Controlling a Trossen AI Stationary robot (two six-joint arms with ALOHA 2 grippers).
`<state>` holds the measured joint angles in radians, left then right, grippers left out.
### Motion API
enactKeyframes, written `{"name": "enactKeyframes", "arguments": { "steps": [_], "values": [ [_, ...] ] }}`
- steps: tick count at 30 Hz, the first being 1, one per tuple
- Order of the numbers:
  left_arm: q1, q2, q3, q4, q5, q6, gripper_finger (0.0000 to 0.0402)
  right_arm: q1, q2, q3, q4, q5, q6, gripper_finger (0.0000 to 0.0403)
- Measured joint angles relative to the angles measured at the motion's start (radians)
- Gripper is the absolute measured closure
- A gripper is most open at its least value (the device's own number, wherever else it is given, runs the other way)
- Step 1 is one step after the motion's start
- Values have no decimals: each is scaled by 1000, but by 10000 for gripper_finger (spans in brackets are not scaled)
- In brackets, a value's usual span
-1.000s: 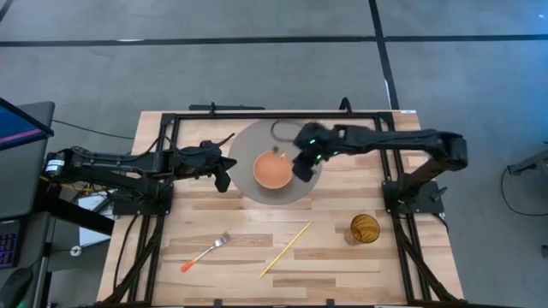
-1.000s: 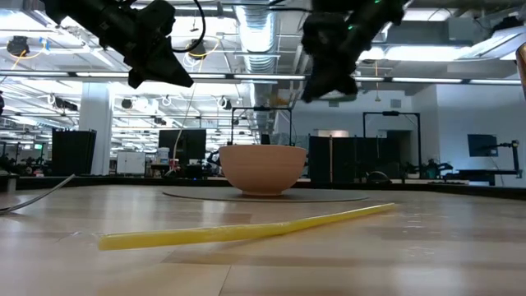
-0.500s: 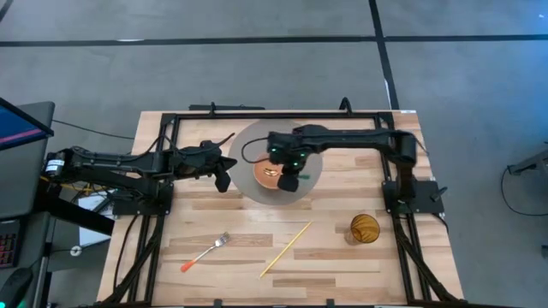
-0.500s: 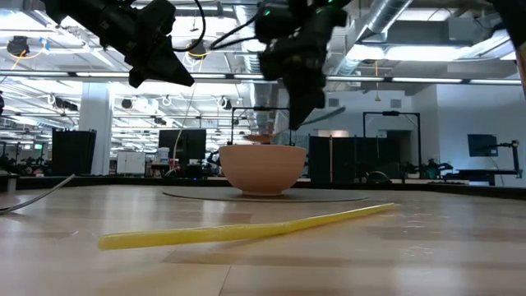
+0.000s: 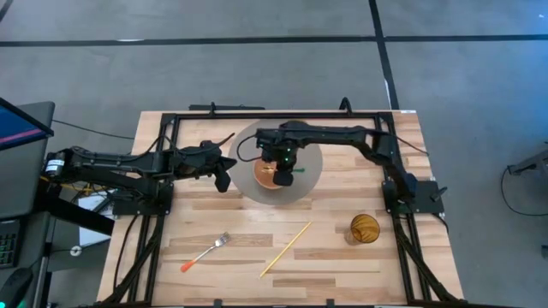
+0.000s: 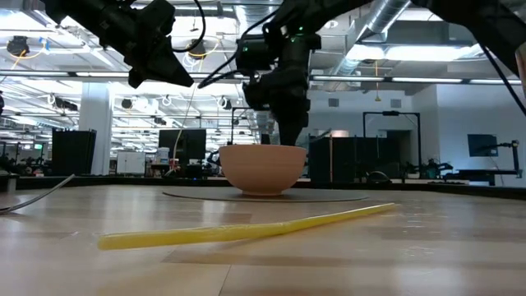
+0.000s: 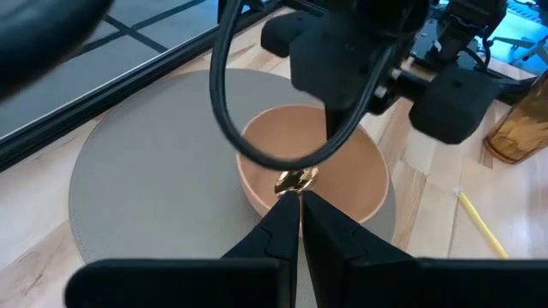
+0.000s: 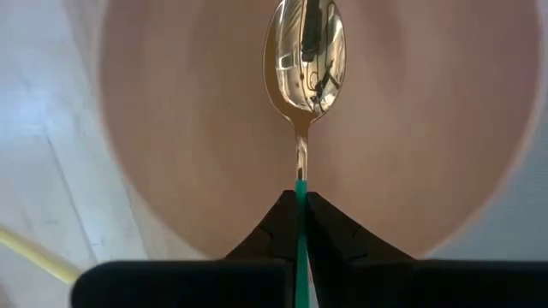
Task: Pick & Place Utensil
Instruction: Put the green spoon into the orange bowl on the gray table placemat, then put the orange fork into the orange bowl on the gray table placemat
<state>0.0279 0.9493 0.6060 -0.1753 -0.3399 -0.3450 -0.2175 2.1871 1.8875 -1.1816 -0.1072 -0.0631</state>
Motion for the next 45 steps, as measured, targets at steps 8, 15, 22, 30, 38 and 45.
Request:
{"name": "enactKeyframes", "arguments": {
  "steps": [8, 15, 22, 30, 38, 45],
  "values": [
    [0, 0, 0, 0, 0, 0, 385, -2, 19, -1, 2, 1, -29, 372],
    [0, 0, 0, 0, 0, 0, 385, 0, 4, -1, 33, 3, -49, 315],
    [0, 0, 0, 0, 0, 0, 385, 4, -73, -2, 21, 6, -20, 300],
    [0, 0, 0, -3, 8, 0, 385, 26, -293, -13, 15, 138, -91, 300],
    [0, 0, 0, -3, 10, -4, 385, -11, -661, -426, 267, 52, -96, 300],
    [0, 0, -1, 69, -15, -11, 385, -29, -980, -987, 788, 33, -37, 300]
  ]
}}
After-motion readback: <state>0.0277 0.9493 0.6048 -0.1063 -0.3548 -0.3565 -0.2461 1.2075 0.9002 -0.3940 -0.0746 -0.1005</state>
